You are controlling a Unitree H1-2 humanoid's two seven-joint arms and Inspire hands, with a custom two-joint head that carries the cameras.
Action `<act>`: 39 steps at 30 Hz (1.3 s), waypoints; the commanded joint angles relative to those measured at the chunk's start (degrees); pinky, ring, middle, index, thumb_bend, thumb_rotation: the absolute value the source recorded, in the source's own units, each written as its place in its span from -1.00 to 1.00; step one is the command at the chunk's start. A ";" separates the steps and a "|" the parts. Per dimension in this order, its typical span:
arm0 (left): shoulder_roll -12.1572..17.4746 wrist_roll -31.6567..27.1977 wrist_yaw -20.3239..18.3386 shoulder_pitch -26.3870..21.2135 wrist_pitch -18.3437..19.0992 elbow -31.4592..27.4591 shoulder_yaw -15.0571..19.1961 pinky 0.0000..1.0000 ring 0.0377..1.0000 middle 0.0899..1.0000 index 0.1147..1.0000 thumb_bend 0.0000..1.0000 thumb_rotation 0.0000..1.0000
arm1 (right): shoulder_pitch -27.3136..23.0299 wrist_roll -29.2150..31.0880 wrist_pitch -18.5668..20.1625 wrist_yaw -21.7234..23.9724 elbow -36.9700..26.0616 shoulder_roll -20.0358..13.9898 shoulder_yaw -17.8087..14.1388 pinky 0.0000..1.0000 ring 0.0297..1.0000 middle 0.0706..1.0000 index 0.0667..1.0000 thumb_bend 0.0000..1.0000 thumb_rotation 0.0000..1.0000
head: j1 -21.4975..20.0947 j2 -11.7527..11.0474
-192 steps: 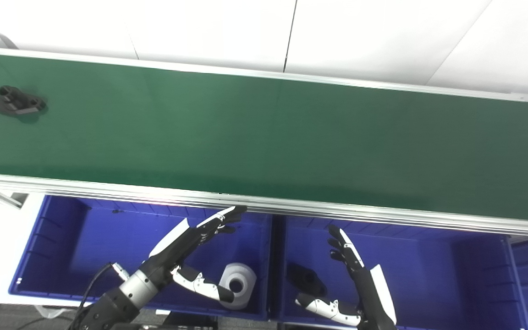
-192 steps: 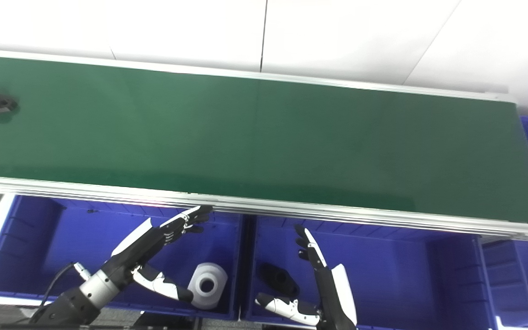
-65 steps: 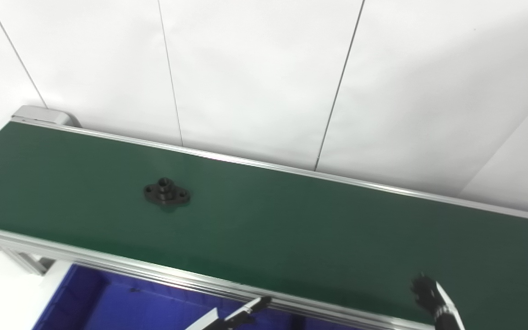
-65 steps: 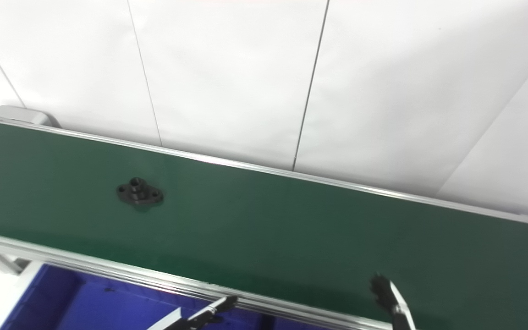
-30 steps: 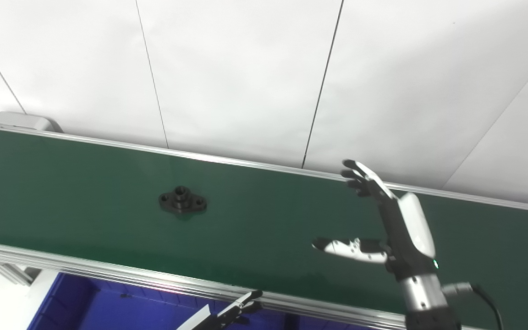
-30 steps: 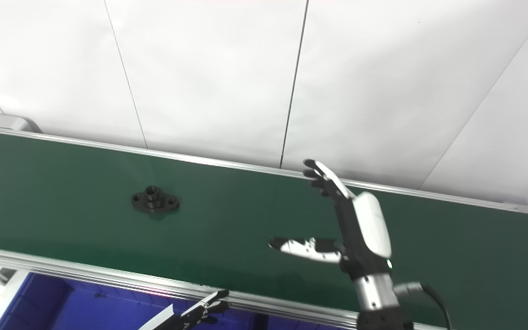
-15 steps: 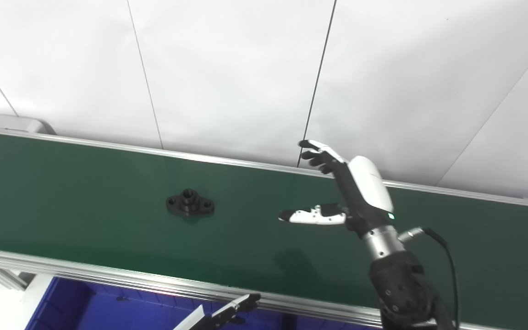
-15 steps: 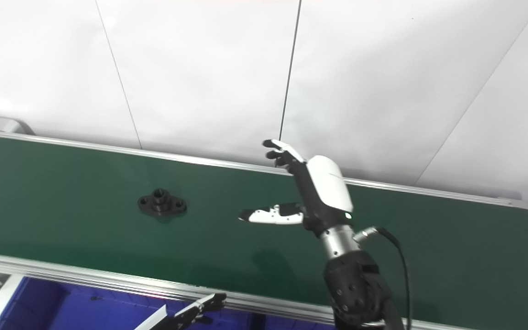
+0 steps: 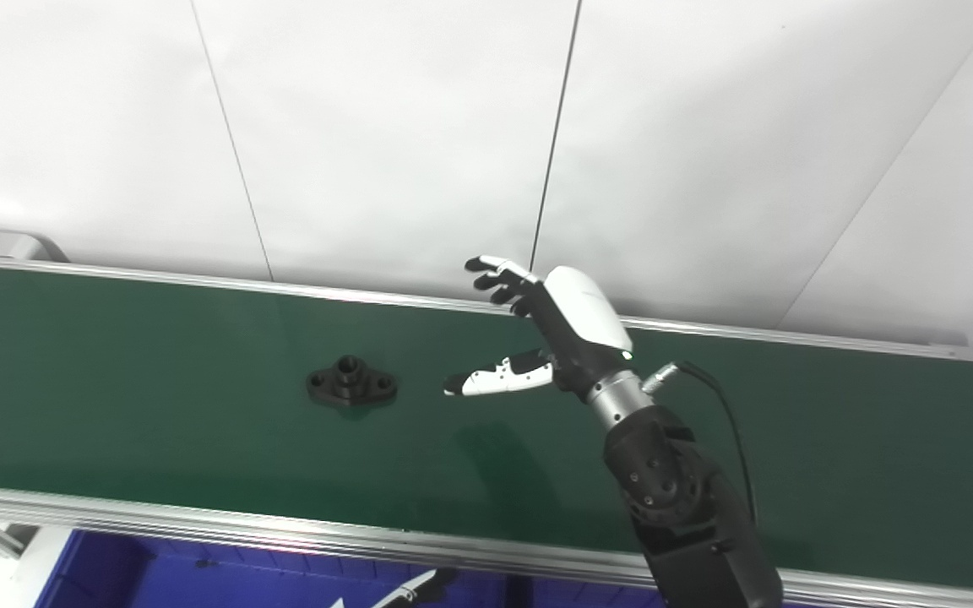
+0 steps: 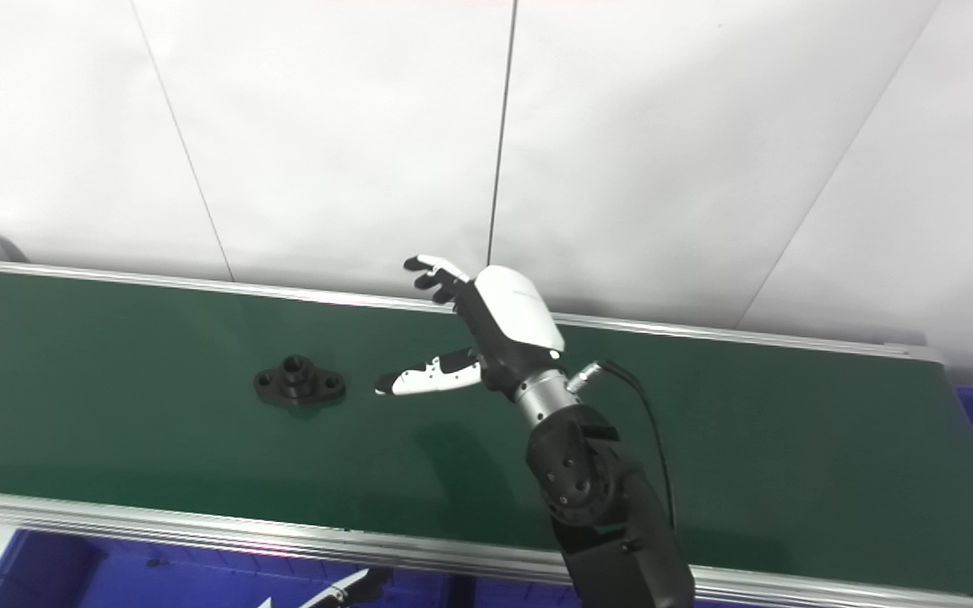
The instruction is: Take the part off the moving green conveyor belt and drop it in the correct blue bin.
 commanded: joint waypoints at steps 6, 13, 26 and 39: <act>-1.10 3.48 2.11 0.00 -2.05 -1.10 -0.01 0.67 0.82 0.88 0.83 0.87 -0.32 | -4.96 -1.07 0.31 -0.91 5.30 1.46 2.29 0.32 0.48 0.59 0.66 0.77 -0.26 | 1.04 0.07; -1.71 3.55 2.84 -0.29 -2.06 -1.09 -1.18 0.62 0.78 0.86 0.83 0.86 -0.34 | -8.29 -2.22 -0.45 -1.33 12.13 1.56 4.54 0.35 0.55 0.63 0.66 0.76 -0.31 | 1.97 0.41; -2.61 4.06 2.43 0.34 -2.04 -1.67 -1.75 0.66 0.83 0.91 0.87 0.90 -0.33 | -13.70 -3.14 -0.47 -1.85 20.56 3.51 8.34 0.28 0.49 0.58 0.68 0.77 -0.38 | 2.99 1.08; -3.71 4.45 1.55 0.88 -1.68 -2.37 -1.39 0.58 0.80 0.91 0.88 0.89 -0.33 | -15.60 -4.51 -1.15 -1.99 24.89 4.27 11.52 0.12 0.33 0.46 0.65 0.62 -0.49 | 3.83 1.73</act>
